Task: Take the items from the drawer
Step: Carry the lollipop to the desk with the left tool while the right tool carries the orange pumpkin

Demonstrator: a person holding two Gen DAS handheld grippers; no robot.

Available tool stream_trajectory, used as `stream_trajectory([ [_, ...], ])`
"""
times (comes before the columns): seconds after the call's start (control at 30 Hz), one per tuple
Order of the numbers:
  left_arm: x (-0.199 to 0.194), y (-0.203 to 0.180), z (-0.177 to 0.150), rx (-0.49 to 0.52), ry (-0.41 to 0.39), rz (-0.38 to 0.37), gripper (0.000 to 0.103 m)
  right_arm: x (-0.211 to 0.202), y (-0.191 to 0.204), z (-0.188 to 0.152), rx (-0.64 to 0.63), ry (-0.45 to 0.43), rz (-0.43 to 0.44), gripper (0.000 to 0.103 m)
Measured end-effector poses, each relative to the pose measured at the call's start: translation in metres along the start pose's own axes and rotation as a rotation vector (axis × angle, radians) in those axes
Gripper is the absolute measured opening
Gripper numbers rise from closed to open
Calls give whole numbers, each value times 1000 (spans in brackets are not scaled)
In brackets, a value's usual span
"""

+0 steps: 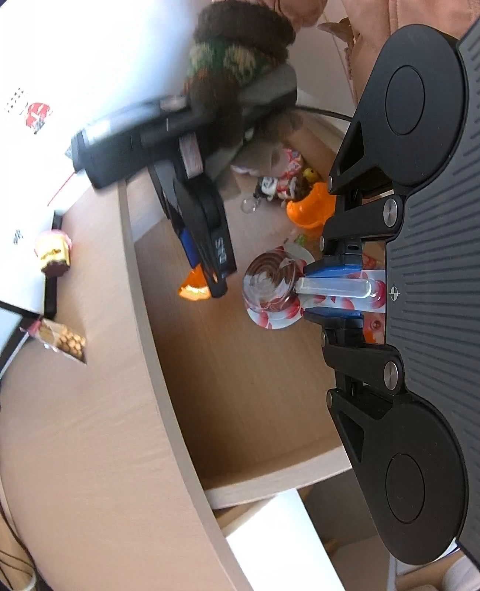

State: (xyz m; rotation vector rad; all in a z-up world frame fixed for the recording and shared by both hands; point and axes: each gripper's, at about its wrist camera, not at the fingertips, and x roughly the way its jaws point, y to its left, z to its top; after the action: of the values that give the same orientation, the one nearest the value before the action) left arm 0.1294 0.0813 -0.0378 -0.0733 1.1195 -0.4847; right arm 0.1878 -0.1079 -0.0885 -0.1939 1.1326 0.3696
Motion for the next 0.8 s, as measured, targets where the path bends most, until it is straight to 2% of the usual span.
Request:
stream_trajectory([
  [0.13,-14,-11,13,30,-63,-37,20,-54,-3,-14,-4,-64,2,43],
  [0.23,-40,-13,38,47,-171,-34,20,-101,-12,-17,16,-158,-37,43],
  [0.37,-72,-1,84,37,-352,40,20,-157,-38,-2,73,-311,-109,43],
  [0.43,-73,12,110,-17,-403,84,20,-174,-49,3,93,-359,-145,43],
  [0.5,-67,26,130,-74,-433,112,20,-173,-54,11,115,-381,-183,43],
  [0.57,-49,36,150,-124,-435,153,20,-178,-64,14,142,-388,-196,43],
  [0.63,-30,47,160,-156,-401,157,20,-175,-68,12,161,-388,-180,43],
  [0.8,24,50,158,-106,-278,226,21,-155,-67,10,162,-348,-186,43],
])
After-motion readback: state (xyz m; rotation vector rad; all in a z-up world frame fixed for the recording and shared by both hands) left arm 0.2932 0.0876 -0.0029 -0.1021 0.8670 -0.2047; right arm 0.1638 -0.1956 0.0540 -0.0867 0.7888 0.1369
